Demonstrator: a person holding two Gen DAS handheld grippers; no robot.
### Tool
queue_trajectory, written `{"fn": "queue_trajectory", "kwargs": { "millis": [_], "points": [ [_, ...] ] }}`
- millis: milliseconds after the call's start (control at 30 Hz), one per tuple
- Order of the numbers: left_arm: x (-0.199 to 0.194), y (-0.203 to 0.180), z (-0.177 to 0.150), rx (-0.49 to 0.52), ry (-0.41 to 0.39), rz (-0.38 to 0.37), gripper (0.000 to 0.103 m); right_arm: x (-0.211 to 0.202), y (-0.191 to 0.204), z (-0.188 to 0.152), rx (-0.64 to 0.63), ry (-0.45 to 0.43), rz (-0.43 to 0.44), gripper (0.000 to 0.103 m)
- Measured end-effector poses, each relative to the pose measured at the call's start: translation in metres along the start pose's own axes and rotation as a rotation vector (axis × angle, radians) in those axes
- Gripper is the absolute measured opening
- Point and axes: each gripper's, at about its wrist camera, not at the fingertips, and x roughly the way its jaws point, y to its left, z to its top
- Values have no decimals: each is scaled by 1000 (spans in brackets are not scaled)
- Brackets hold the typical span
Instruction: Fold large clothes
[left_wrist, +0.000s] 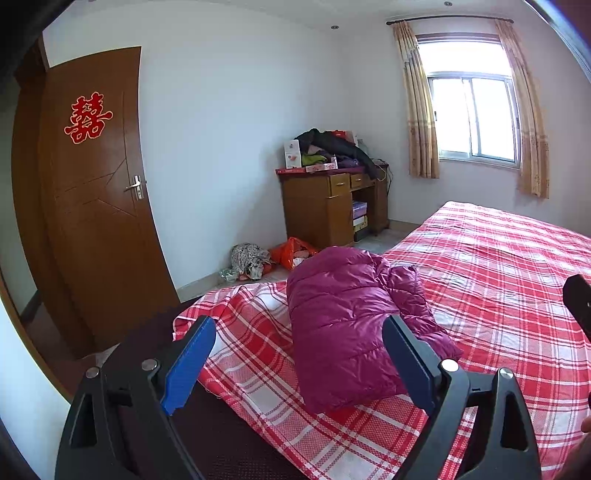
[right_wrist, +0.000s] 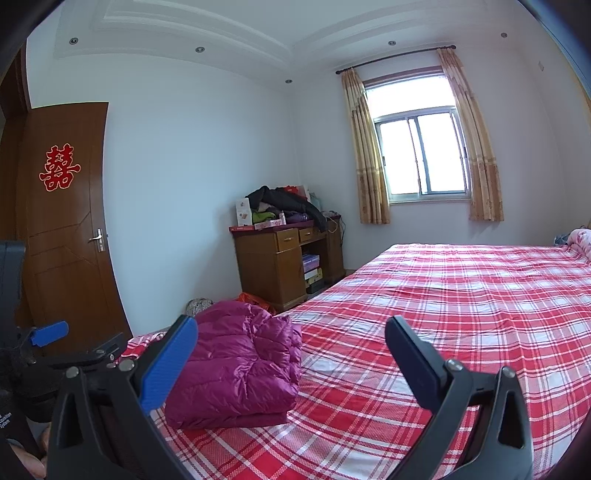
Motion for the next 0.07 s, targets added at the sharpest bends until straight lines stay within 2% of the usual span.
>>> {"fn": "queue_trajectory", "kwargs": {
  "millis": [67],
  "points": [
    [2, 1, 0, -6, 10, -4, 92, 1, -1, 0, 1, 6, -1, 103]
  ]
}}
